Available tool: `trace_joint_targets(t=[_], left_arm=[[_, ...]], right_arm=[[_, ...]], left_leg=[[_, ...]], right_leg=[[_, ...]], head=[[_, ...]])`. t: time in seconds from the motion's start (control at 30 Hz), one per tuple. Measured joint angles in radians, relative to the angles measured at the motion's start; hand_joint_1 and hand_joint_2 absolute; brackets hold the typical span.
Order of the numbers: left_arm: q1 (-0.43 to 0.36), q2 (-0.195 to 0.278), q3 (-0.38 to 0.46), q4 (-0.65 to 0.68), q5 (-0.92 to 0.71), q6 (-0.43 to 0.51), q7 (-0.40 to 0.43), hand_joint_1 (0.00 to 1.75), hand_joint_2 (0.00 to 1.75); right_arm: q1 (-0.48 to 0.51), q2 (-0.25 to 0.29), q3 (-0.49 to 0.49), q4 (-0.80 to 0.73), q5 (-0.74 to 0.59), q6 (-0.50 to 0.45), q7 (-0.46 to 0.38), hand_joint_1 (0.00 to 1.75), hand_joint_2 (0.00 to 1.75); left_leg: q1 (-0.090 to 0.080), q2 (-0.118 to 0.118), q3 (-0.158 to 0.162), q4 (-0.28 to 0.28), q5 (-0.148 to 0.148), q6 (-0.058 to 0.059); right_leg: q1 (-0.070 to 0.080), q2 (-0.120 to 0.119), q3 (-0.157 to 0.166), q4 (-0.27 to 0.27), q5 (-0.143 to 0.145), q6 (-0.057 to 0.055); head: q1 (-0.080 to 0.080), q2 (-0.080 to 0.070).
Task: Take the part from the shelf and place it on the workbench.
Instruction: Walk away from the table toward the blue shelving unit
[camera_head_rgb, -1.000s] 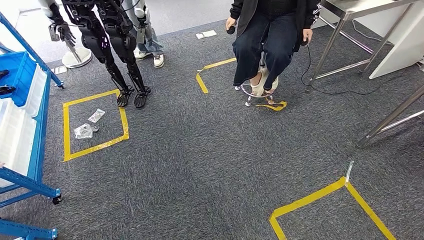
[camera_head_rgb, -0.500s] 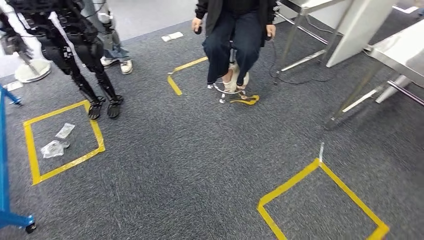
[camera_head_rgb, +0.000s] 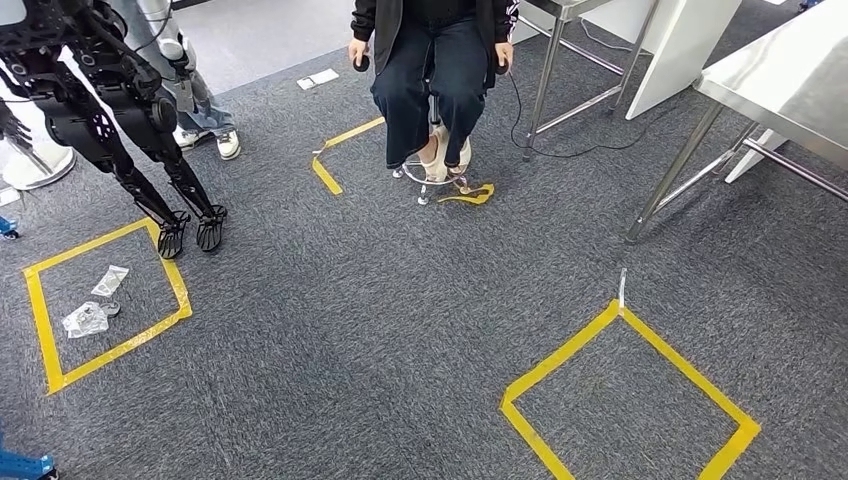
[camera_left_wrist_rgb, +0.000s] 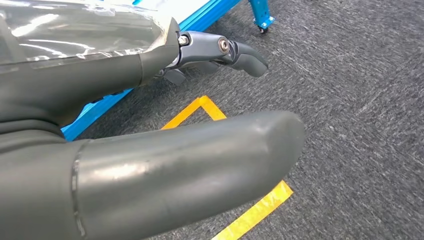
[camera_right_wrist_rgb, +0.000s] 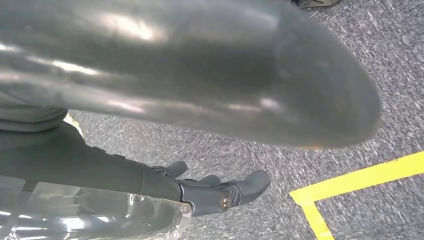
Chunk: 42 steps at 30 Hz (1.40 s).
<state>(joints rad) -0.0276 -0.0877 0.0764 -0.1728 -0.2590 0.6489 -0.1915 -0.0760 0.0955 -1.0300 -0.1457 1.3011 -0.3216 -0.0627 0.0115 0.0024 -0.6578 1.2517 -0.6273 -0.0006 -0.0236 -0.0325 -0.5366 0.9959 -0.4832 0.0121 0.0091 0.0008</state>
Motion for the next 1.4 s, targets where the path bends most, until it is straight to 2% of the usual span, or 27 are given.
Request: trace_joint_targets(t=[0.03, 0.07, 0.13, 0.17, 0.2, 0.27, 0.33, 0.4, 0.5, 0.53, 0.57, 0.6, 0.63, 0.7, 0.77, 0.83, 0.9, 0.97, 1.03, 1.07, 1.1, 1.13, 1.2, 1.27, 1.33, 1.37, 1.4], left_arm=[[0.001, 0.0, 0.0, 0.0, 0.0, 0.0, 0.0, 0.0, 0.0], [0.002, 0.0, 0.0, 0.0, 0.0, 0.0, 0.0, 0.0, 0.0], [0.004, 0.001, 0.0, 0.0, -0.001, 0.0, 0.0, 0.0, 0.0], [0.003, 0.002, 0.0, 0.0, -0.002, 0.0, 0.0, 0.0, 0.0], [0.002, 0.002, 0.0, 0.0, -0.003, 0.0, 0.0, 0.0, 0.0], [-0.001, 0.001, 0.0, 0.0, -0.005, 0.0, 0.0, 0.0, 0.0], [-0.001, 0.001, 0.0, 0.0, -0.005, 0.0, 0.0, 0.0, 0.0], [-0.001, 0.002, 0.0, 0.0, -0.005, 0.0, 0.001, 0.0, 0.0], [-0.003, 0.002, 0.0, 0.0, -0.007, 0.0, 0.003, 0.0, 0.0], [-0.003, 0.002, 0.0, 0.0, -0.008, 0.0, 0.004, 0.0, 0.0], [-0.002, 0.002, 0.0, 0.0, -0.008, 0.0, 0.006, 0.0, 0.0], [-0.001, 0.002, 0.0, 0.0, -0.008, 0.0, 0.007, 0.0, 0.0], [-0.001, 0.002, 0.0, 0.0, -0.008, 0.0, 0.008, 0.0, 0.0], [-0.001, 0.002, 0.0, 0.0, -0.008, 0.0, 0.008, 0.0, 0.0], [-0.002, 0.001, 0.0, 0.0, -0.008, 0.001, 0.009, 0.0, 0.0], [0.001, 0.002, 0.0, 0.0, -0.008, 0.001, 0.009, 0.0, 0.0], [0.005, 0.003, 0.0, 0.0, -0.008, 0.001, 0.009, 0.0, 0.0], [0.005, 0.004, 0.0, 0.0, -0.008, 0.002, 0.009, 0.0, 0.0], [0.004, 0.003, 0.0, 0.0, -0.008, 0.002, 0.009, 0.0, 0.0], [0.005, 0.003, 0.0, 0.0, -0.008, 0.001, 0.01, 0.0, 0.0], [0.006, 0.003, 0.0, 0.0, -0.008, 0.001, 0.01, 0.0, 0.0], [0.006, 0.003, 0.0, 0.0, -0.008, 0.001, 0.01, 0.0, 0.0], [0.004, 0.003, 0.0, 0.0, -0.008, 0.001, 0.011, 0.0, 0.0], [0.0, 0.003, 0.0, 0.0, -0.009, 0.0, 0.011, 0.0, 0.0], [-0.001, 0.003, -0.001, 0.0, -0.01, 0.0, 0.011, 0.0, 0.0], [0.0, 0.003, -0.001, 0.0, -0.01, 0.0, 0.012, 0.0, 0.0], [0.0, 0.003, -0.001, 0.0, -0.011, 0.0, 0.013, 0.0, 0.0]], right_arm=[[0.0, 0.0, 0.0, 0.0, -0.001, 0.0, 0.0, 0.0, 0.0], [0.0, 0.0, 0.0, 0.0, -0.001, 0.0, -0.001, 0.0, 0.0], [-0.001, 0.0, 0.0, 0.0, -0.003, 0.0, -0.002, 0.0, 0.0], [-0.001, 0.0, 0.0, 0.0, -0.004, 0.0, -0.003, 0.0, 0.0], [-0.001, 0.0, 0.0, -0.001, -0.004, 0.0, -0.004, 0.0, 0.0], [0.0, -0.001, 0.0, -0.001, -0.005, 0.0, -0.005, 0.0, 0.0], [-0.001, -0.001, 0.0, -0.002, -0.006, 0.0, -0.005, 0.0, 0.0], [-0.001, 0.0, 0.0, -0.002, -0.006, -0.001, -0.005, 0.0, 0.0], [0.002, 0.001, 0.0, -0.002, -0.008, -0.001, -0.005, 0.0, 0.0], [0.003, 0.001, 0.0, -0.002, -0.008, -0.001, -0.005, 0.0, 0.0], [0.003, 0.001, 0.0, -0.002, -0.007, -0.001, -0.005, 0.0, 0.0], [0.003, 0.001, 0.0, -0.002, -0.006, -0.001, -0.004, 0.0, 0.0], [0.002, 0.001, 0.0, -0.002, -0.005, -0.001, -0.004, 0.0, 0.0], [0.001, 0.001, 0.0, -0.002, -0.003, -0.001, -0.004, 0.0, 0.0], [0.001, 0.001, 0.0, -0.002, -0.002, -0.001, -0.002, 0.0, 0.0], [-0.002, 0.001, 0.001, -0.002, -0.002, -0.001, -0.001, 0.0, 0.0], [-0.005, 0.001, 0.001, -0.002, -0.002, -0.001, -0.001, 0.0, 0.0], [-0.004, 0.001, 0.002, -0.002, -0.001, -0.001, -0.001, 0.0, 0.0], [-0.001, 0.0, 0.003, -0.002, 0.0, -0.001, -0.001, 0.0, 0.0], [0.0, 0.0, 0.003, -0.002, 0.0, 0.0, -0.001, 0.0, 0.0], [-0.001, 0.0, 0.004, -0.002, 0.0, 0.001, 0.0, 0.0, 0.0], [-0.002, 0.0, 0.005, -0.002, 0.0, 0.003, 0.0, 0.0, 0.0], [-0.004, 0.0, 0.007, -0.002, 0.0, 0.008, 0.002, 0.0, 0.0], [-0.005, 0.0, 0.007, -0.002, -0.001, 0.013, 0.004, 0.0, 0.0], [-0.007, -0.001, 0.007, -0.002, -0.002, 0.018, 0.006, 0.0, 0.0], [-0.009, -0.001, 0.007, -0.002, -0.002, 0.021, 0.006, 0.0, 0.0], [-0.009, -0.001, 0.008, -0.002, -0.002, 0.023, 0.007, 0.0, 0.0]], left_leg=[[0.002, -0.001, -0.02, 0.038, -0.007, -0.002], [0.004, 0.0, -0.022, 0.038, 0.007, -0.003], [0.008, 0.015, 0.027, -0.068, 0.074, -0.003], [0.008, 0.037, 0.061, -0.138, 0.103, -0.003], [0.007, 0.052, 0.087, -0.192, 0.122, 0.0], [0.001, 0.062, 0.103, -0.233, 0.131, 0.01], [-0.002, 0.039, 0.101, -0.237, 0.139, 0.026], [-0.002, 0.021, 0.102, -0.243, 0.148, 0.043], [-0.003, -0.013, 0.095, -0.244, 0.157, 0.057], [-0.004, -0.025, 0.093, -0.244, 0.158, 0.058], [-0.004, -0.039, 0.093, -0.244, 0.159, 0.058], [-0.004, -0.053, 0.093, -0.243, 0.16, 0.057], [-0.004, -0.066, 0.095, -0.243, 0.161, 0.056], [-0.006, -0.092, 0.095, -0.24, 0.161, 0.049], [-0.009, -0.113, 0.089, -0.238, 0.163, 0.039], [-0.007, -0.129, 0.083, -0.24, 0.167, 0.027], [-0.007, -0.096, 0.068, -0.213, 0.148, 0.019], [-0.007, -0.038, 0.021, -0.113, 0.088, 0.012], [-0.004, -0.014, -0.035, 0.007, 0.034, 0.006], [-0.002, -0.01, -0.047, 0.033, 0.031, 0.005], [-0.001, -0.006, -0.039, 0.022, 0.045, 0.005], [0.0, 0.003, -0.013, -0.025, 0.073, 0.006], [-0.002, 0.048, 0.061, -0.157, 0.124, 0.01], [-0.008, 0.073, 0.095, -0.226, 0.14, 0.019], [-0.014, 0.049, 0.092, -0.232, 0.143, 0.031], [-0.015, 0.038, 0.092, -0.236, 0.147, 0.038], [-0.014, 0.027, 0.092, -0.239, 0.151, 0.046]], right_leg=[[0.001, -0.005, 0.0, 0.0, 0.0, 0.0], [0.002, -0.01, 0.001, 0.0, -0.001, 0.0], [0.002, -0.02, 0.005, 0.001, -0.002, 0.002], [0.004, -0.026, 0.008, 0.002, -0.005, 0.005], [0.008, -0.031, 0.009, 0.004, -0.007, 0.01], [0.016, -0.043, 0.012, 0.005, -0.011, 0.02], [0.013, -0.053, 0.013, 0.004, -0.012, 0.031], [0.01, -0.026, -0.005, 0.045, -0.04, 0.035], [0.009, 0.022, -0.094, 0.242, -0.127, 0.022], [0.01, 0.026, -0.118, 0.292, -0.141, 0.023], [0.01, 0.028, -0.126, 0.307, -0.14, 0.027], [0.009, 0.031, -0.113, 0.279, -0.122, 0.034], [0.008, 0.038, -0.084, 0.216, -0.094, 0.041], [0.004, 0.078, -0.019, 0.075, -0.041, 0.047], [0.005, 0.1, 0.008, 0.012, -0.02, 0.04], [0.006, 0.08, 0.011, 0.008, -0.015, 0.026], [0.002, 0.059, 0.013, 0.004, -0.009, 0.015], [0.002, 0.034, 0.013, 0.002, -0.008, 0.006], [0.007, 0.004, 0.012, 0.002, -0.01, -0.001], [0.009, -0.01, 0.012, 0.002, -0.011, -0.002], [0.01, -0.024, 0.012, 0.002, -0.011, -0.003], [0.01, -0.036, 0.013, 0.002, -0.012, -0.003], [0.015, -0.056, 0.016, 0.004, -0.015, 0.001], [0.022, -0.075, 0.019, 0.005, -0.019, 0.01], [0.023, -0.095, 0.024, 0.003, -0.022, 0.02], [0.021, -0.088, 0.023, 0.008, -0.026, 0.025], [0.019, -0.067, 0.015, 0.028, -0.039, 0.028]], head=[[0.0, 0.0], [0.0, 0.0], [0.0, 0.0], [0.0, 0.0], [0.001, 0.0], [0.005, 0.0], [0.008, 0.0], [0.008, 0.0], [0.01, 0.0], [0.01, 0.0], [0.01, 0.0], [0.01, 0.0], [0.01, 0.0], [0.01, 0.0], [0.009, 0.0], [0.009, 0.0], [0.007, 0.0], [0.004, 0.0], [0.003, 0.0], [0.003, 0.0], [0.003, 0.0], [0.003, 0.0], [0.003, 0.0], [0.006, 0.0], [0.009, 0.0], [0.009, 0.0], [0.009, 0.0]])
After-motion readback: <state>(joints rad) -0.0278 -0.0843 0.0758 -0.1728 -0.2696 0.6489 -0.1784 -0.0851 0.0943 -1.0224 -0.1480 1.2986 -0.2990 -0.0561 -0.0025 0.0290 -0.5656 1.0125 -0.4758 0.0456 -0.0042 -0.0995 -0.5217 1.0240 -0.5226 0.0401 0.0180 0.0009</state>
